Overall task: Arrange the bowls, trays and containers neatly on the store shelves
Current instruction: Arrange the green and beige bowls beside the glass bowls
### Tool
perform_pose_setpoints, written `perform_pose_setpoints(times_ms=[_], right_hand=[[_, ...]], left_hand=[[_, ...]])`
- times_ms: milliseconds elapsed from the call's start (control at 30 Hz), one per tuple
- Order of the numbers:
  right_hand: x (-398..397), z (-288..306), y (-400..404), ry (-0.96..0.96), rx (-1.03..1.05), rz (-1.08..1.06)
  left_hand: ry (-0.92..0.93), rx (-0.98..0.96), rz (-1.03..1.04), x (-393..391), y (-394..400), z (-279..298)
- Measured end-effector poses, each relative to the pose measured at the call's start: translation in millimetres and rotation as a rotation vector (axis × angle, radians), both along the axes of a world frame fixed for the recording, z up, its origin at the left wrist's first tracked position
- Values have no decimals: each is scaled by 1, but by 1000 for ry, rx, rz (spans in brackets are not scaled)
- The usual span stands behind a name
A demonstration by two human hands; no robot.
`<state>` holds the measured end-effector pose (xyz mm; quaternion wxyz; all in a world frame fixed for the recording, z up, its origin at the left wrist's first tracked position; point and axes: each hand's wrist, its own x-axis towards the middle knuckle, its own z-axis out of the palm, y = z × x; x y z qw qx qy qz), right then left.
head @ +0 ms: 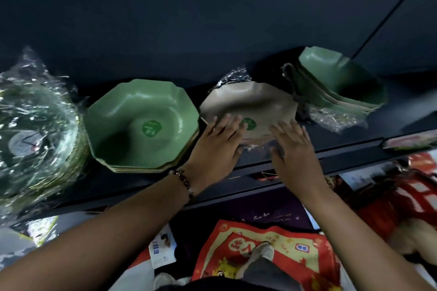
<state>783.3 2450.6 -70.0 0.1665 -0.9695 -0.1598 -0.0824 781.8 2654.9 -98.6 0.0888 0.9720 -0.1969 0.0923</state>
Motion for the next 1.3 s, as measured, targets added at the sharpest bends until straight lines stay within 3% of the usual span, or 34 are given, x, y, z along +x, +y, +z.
perform_pose_setpoints(times_ms=[167,300,600,900,1300], right_hand=[[3,-1,-28,118,150,-122],[5,7,-45,138,509,-342],[36,10,-44,580,1353,-571],[30,22,-16,614,1262,-539],[23,16,95,778,1213,-290]], left_hand=[[-16,-90,-83,17,-27,4],[6,-131,-55,21,-30,12],[-36,-190,-87,0,-11,20],[-198,-207,-40,-40,22,31],[-178,-231,201,-88,117,34]])
